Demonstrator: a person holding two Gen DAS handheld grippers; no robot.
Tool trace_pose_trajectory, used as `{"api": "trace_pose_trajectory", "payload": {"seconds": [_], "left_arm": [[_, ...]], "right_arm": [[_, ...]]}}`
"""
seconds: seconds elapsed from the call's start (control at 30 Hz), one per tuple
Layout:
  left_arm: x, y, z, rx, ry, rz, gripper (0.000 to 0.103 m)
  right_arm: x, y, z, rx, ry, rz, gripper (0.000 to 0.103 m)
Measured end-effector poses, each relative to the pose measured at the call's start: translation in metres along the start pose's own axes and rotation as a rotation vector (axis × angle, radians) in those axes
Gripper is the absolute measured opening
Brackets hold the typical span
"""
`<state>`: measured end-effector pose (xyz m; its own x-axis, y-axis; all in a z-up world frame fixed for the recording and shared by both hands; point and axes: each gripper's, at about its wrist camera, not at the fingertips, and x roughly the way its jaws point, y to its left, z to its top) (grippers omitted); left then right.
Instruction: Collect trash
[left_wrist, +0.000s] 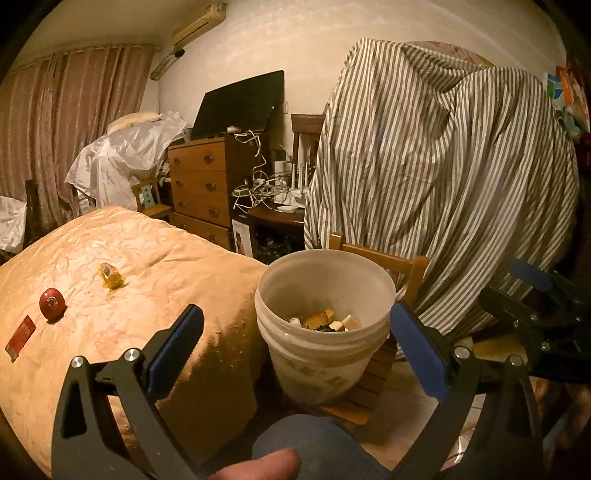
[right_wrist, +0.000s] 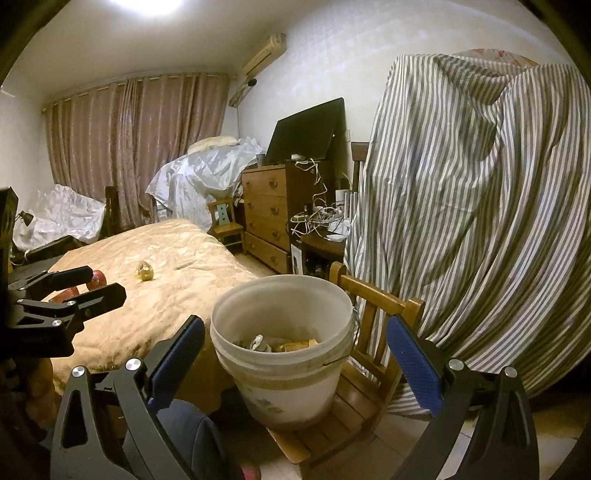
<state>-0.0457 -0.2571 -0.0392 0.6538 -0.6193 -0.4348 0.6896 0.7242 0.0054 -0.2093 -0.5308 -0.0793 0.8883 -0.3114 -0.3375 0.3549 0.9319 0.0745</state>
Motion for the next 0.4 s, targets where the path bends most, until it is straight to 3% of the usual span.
{"api": "trace_pose_trajectory", "payload": {"seconds": [0.4], "left_arm": [[0.0061,-0.0021,0.0021,-0.014,0.026,-0.009,0.097]], "right_arm": [[-0.0003,0.0040,-0.0039,-0.006,-0.017,-0.009,0.098]]}}
